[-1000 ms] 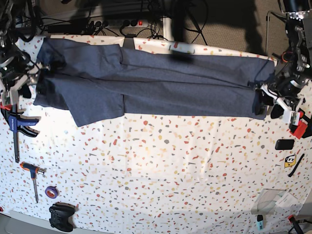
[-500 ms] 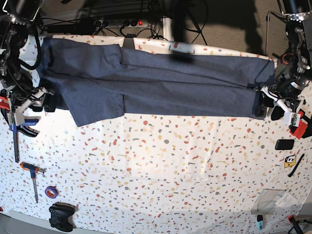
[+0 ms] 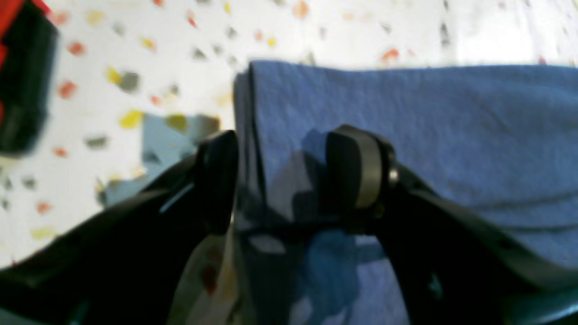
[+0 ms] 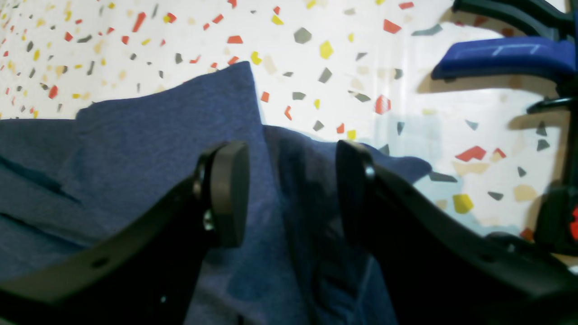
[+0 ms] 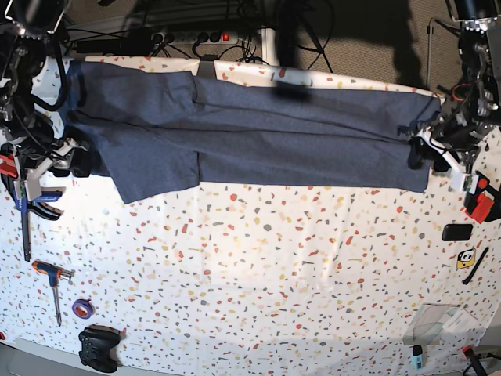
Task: Fold the T-shirt properly
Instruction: 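Lay the folded hem down onto the shirt with both grippers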
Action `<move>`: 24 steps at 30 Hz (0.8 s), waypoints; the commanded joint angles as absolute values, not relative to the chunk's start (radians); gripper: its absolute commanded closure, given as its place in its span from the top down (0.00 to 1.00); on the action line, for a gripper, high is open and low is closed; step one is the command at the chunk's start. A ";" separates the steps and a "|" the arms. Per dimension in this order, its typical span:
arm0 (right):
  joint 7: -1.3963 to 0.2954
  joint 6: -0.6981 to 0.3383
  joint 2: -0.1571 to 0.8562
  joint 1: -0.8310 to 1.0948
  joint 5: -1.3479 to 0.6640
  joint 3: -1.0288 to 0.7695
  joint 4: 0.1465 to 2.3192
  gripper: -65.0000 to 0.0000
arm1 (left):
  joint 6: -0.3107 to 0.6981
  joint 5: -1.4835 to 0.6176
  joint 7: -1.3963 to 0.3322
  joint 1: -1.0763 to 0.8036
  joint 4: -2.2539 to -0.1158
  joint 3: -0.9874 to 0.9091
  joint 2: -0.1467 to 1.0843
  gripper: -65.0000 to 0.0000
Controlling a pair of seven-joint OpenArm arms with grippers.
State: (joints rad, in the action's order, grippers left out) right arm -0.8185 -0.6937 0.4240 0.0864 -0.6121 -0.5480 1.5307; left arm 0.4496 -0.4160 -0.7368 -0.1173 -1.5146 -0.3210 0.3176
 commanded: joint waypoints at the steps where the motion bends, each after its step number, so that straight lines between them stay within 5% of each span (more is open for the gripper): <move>1: -0.811 -0.698 0.443 0.075 -0.627 -0.553 1.544 0.48 | 0.444 -0.418 -0.725 -0.106 -1.531 -0.336 0.336 0.52; 9: -0.826 -0.698 0.443 0.075 -0.550 -0.553 1.544 0.48 | 0.450 -0.527 -0.741 -0.147 -1.523 -0.466 0.336 0.52; 24: -0.820 -0.698 0.443 0.075 -0.557 -0.553 1.544 0.48 | 0.698 -0.999 -0.863 -0.096 -1.143 -0.473 0.333 0.51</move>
State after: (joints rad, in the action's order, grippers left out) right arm -0.8394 -0.6933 0.4244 0.0860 -0.5449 -0.5480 1.5307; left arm 0.7067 -1.0126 -0.8337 -0.1001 -1.1362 -0.4717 0.3206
